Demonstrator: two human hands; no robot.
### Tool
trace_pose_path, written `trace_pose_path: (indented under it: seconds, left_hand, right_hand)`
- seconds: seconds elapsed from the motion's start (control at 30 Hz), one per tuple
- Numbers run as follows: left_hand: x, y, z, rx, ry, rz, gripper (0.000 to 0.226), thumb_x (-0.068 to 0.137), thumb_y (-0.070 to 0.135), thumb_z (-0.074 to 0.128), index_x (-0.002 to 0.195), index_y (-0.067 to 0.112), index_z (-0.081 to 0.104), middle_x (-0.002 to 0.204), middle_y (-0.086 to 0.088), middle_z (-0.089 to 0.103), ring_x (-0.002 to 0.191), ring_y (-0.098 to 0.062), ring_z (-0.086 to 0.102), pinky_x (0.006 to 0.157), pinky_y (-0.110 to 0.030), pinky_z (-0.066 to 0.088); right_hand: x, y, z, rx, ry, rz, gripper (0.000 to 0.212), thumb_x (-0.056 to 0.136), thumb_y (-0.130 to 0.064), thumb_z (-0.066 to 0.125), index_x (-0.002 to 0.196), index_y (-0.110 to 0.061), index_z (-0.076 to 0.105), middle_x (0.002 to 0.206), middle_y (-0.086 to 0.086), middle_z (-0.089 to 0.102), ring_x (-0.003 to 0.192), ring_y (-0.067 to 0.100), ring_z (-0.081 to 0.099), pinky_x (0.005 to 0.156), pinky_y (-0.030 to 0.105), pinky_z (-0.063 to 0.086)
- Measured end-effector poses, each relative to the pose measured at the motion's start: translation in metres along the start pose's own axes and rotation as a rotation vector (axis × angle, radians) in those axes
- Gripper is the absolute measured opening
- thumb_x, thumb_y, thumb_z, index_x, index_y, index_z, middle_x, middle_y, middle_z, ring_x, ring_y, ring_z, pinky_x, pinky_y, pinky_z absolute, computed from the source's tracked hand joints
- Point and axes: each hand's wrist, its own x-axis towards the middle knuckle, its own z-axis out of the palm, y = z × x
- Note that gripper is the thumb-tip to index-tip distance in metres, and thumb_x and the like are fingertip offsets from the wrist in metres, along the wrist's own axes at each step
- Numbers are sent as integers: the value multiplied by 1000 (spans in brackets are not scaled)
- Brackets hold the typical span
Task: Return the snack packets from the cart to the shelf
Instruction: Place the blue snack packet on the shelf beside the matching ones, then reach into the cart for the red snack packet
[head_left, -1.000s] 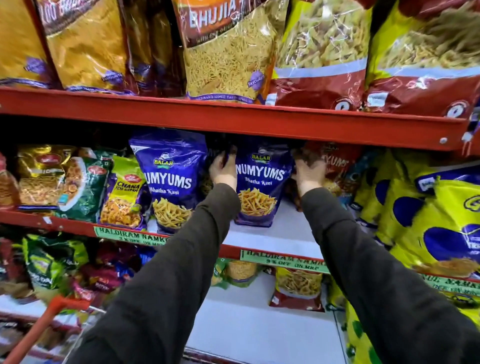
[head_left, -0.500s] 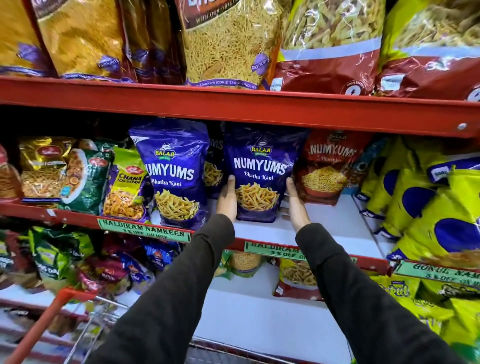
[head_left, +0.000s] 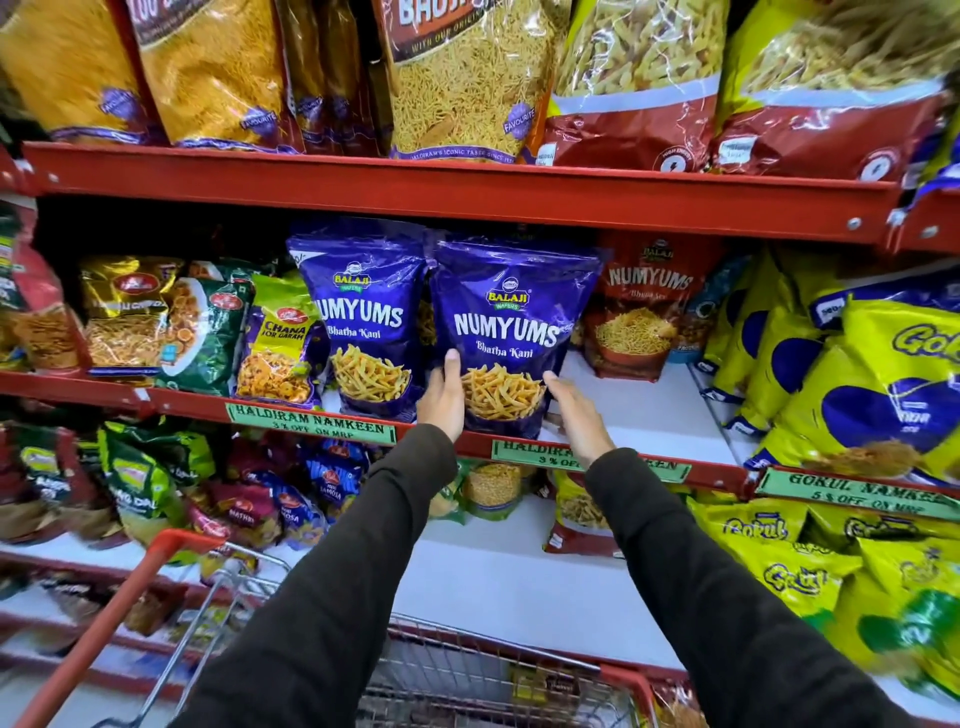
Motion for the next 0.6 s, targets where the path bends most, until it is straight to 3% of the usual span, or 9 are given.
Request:
trace_pose_path:
  seconds: [0.1,0.2,0.3,0.37,0.47,0.53,0.6]
  left_hand:
    - [-12,-6,1,-108,125,100,55,97,50,33,140,16,40,143,-12,47,129,-31,46,101,-35,35]
    - [-34,-24,3,-259,314,355,31,96,27,52,125,16,53,131,-8,54,105,-18,59,85,-24,47]
    - [-57,-59,11,-212,324,475,17,93,18,57,108,23,61,117,-5,62,100,-17,62,75,-23,56]
    - [-72,-89,20,-120,281,466,13,92,18,58,102,25,63,107,1,63,96,-15,63,72,-29,57]
    - [-107,-148,34,-22,189,345,14,91,14,59,94,26,66,100,4,65,89,-6,62,68,-13,51]
    - [-135,-194,40,27,121,223,19,90,8,58,93,26,66,103,1,67,88,1,61,67,-11,50]
    - [-165,-244,39,83,26,112,33,88,-4,55,95,27,66,111,-2,68,100,-3,61,80,-20,53]
  right_hand:
    - [-6,5,-5,-124,85,-42,44,90,-47,56,126,-21,53,125,-5,59,114,13,56,104,33,43]
    - [-33,13,-9,-148,266,-169,41,87,-32,65,125,-20,56,127,-3,60,112,13,57,93,28,47]
    - [-70,30,-17,-123,318,-252,24,85,-26,68,108,-21,66,115,1,68,100,13,63,80,22,51]
    - [-92,56,-25,-142,278,-221,16,85,-20,69,101,-17,69,109,7,70,97,14,66,78,22,51]
    - [-135,103,-37,-179,170,-58,15,83,-14,71,98,-13,70,108,7,71,92,9,66,73,15,50]
    - [-166,143,-51,-225,115,94,19,80,-15,74,98,-14,70,110,3,71,89,11,66,72,18,51]
    - [-201,179,-66,-281,10,243,29,75,-19,79,102,-19,69,114,1,70,97,17,68,81,24,52]
